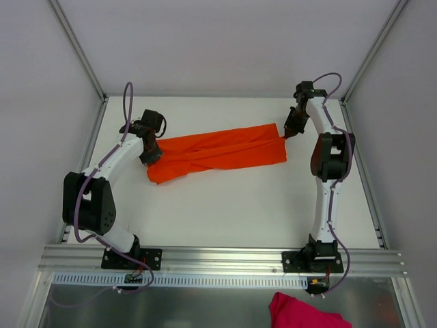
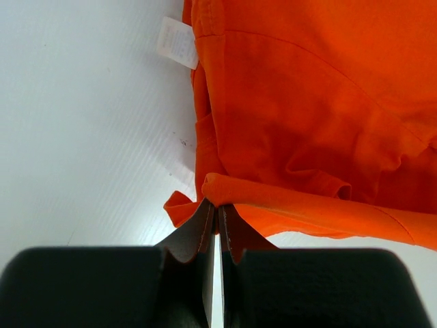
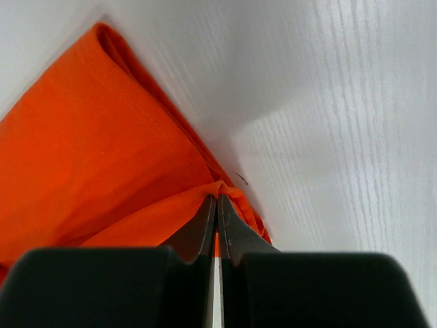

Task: Fold and stack the t-shirts
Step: Fold the other side of the tshirt into a rectangle

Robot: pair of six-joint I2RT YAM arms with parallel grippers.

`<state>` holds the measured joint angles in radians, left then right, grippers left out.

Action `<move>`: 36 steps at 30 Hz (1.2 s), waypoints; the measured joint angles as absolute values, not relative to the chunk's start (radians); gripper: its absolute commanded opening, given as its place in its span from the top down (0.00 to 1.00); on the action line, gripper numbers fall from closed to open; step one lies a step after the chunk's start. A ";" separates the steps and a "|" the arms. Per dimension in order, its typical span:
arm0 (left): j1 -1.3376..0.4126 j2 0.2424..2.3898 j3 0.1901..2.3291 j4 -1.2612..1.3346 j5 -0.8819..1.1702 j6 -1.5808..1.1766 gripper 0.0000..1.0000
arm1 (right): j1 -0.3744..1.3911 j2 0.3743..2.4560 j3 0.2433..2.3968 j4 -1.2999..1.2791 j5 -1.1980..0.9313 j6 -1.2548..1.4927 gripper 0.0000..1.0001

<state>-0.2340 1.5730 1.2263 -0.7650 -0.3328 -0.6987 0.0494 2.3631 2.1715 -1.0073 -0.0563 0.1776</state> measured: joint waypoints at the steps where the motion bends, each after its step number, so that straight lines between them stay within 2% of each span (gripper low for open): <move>1: -0.234 1.573 1.226 -0.765 -0.336 -0.694 1.00 | 0.049 2.366 2.172 -1.005 -0.064 0.174 0.99; 10: -0.218 1.610 1.230 -0.760 -0.360 -0.662 1.00 | 0.049 2.408 2.245 -0.981 -0.124 0.151 0.99; 11: -0.214 1.621 1.235 -0.760 -0.361 -0.658 0.96 | 0.049 2.410 2.252 -0.980 -0.130 0.149 0.98; 12: -0.211 1.635 1.240 -0.759 -0.363 -0.654 0.70 | 0.049 2.412 2.256 -0.979 -0.133 0.148 0.93; 15: -0.205 1.673 1.253 -0.757 -0.381 -0.637 0.50 | 0.049 2.415 2.257 -0.973 -0.138 0.137 0.76; 16: -0.201 1.684 1.254 -0.757 -0.387 -0.634 0.27 | 0.047 2.416 2.257 -0.972 -0.138 0.131 0.73; 19: -0.194 1.719 1.265 -0.756 -0.406 -0.625 0.04 | 0.043 2.416 2.257 -0.971 -0.135 0.112 0.66; 24: -0.188 1.742 1.312 -0.747 -0.410 -0.619 0.03 | 0.041 2.413 2.254 -0.968 -0.124 0.081 0.51; 29: -0.188 1.674 1.319 -0.737 -0.374 -0.620 0.03 | 0.041 2.344 2.183 -0.949 -0.109 0.057 0.46; 36: -0.226 1.437 1.273 -0.741 -0.282 -0.642 0.03 | 0.041 2.144 2.063 -0.933 -0.113 0.047 0.47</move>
